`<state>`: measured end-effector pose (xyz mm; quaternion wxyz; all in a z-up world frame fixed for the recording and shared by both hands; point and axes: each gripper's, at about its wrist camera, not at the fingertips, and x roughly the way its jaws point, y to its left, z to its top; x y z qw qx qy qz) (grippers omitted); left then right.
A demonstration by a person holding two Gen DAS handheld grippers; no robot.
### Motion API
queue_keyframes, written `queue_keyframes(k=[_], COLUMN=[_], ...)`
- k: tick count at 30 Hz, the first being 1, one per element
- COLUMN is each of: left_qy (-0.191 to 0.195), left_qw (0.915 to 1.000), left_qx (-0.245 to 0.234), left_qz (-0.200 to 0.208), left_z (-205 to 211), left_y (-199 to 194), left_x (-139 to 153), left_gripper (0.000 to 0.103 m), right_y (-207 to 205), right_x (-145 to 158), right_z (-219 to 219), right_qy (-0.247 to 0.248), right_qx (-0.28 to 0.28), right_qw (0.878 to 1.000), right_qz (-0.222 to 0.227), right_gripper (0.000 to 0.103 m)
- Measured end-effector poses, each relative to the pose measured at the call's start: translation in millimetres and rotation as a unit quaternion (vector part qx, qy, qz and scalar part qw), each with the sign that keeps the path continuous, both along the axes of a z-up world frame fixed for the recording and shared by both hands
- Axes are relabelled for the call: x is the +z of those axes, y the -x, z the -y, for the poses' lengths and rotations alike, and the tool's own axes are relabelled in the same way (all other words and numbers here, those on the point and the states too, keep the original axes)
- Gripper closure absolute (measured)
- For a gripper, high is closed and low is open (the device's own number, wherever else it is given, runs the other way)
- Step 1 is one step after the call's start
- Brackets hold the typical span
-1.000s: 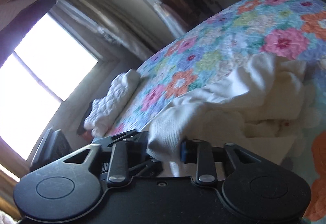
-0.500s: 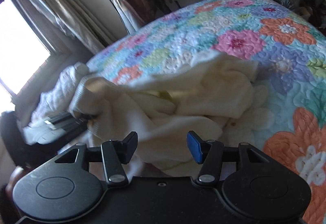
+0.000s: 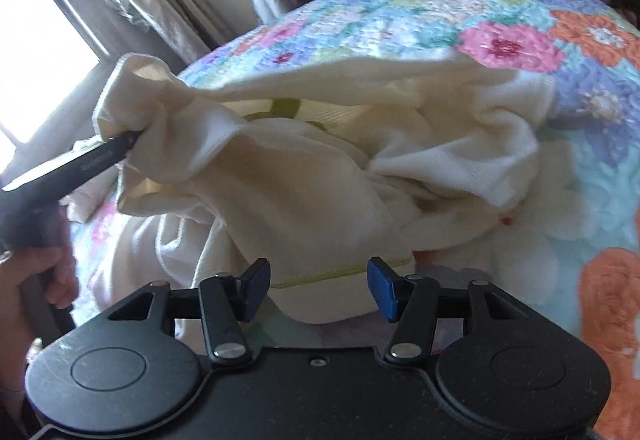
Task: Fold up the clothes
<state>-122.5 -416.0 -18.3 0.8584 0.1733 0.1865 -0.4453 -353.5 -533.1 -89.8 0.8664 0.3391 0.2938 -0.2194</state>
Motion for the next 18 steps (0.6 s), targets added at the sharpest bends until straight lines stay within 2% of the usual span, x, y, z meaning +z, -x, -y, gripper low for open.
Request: queue_keyframes(k=[4,8,12,14,18], left_qy=[0.007,0.010,-0.027,-0.024,0.009], left_qw=[0.9984,0.9925,0.9910,0.9907,0.9888], left_qx=[0.054,0.122,0.130,0.133,0.146], left_qz=[0.014,0.003,-0.013,-0.019,-0.032], left_z=[-8.6,-12.3,-4.2,-6.2,-22.2], left_y=[-20.3,-41.7,-50.5,-53.7,-62.3], left_x=[0.9,-6.6,-28.2,-27.4,-17.0], left_gripper=[0.095,0.096,0.096,0.096,0.095], right_y=[-8.6,-11.9,-11.8,-11.0,-9.1], right_x=[-0.3,-8.8,-10.0,-10.5,-15.9], right_z=[-7.4,0.2,1.4,0.8,3.6], right_qy=[0.026,0.016,0.014,0.020,0.022], right_qx=[0.007,-0.003,-0.014,-0.019,-0.030], right_qw=[1.000,1.000,0.999,0.999,0.999], right_qz=[-0.006,-0.020,-0.025,-0.030,-0.034], right_gripper=[0.044,0.044,0.044,0.044,0.043])
